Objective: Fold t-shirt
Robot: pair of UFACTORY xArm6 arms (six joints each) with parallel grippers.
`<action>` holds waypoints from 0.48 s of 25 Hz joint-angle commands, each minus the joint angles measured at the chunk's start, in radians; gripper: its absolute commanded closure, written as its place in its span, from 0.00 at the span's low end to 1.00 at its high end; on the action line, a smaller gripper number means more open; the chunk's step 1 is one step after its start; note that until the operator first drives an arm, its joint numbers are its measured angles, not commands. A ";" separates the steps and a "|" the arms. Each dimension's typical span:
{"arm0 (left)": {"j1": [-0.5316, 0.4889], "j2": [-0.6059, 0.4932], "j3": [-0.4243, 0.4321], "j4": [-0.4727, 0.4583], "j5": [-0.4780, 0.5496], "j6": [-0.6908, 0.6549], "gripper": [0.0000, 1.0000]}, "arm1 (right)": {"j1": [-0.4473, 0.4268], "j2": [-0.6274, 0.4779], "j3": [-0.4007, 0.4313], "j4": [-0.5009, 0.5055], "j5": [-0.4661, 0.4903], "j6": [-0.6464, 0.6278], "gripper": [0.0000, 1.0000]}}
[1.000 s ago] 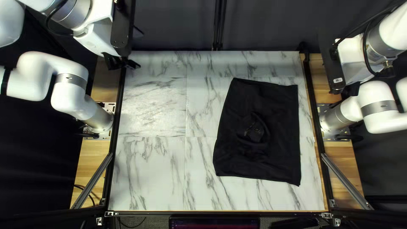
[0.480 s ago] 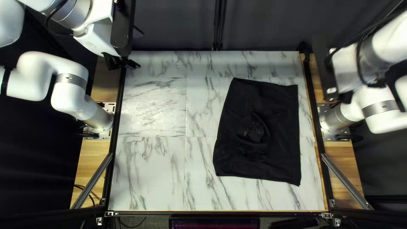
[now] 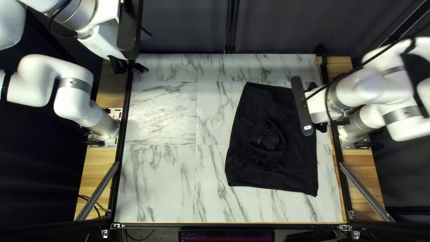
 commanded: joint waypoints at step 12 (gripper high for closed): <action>0.000 0.000 0.000 0.000 0.000 0.000 0.00 | -0.196 -0.187 0.220 0.066 -0.100 -0.311 0.00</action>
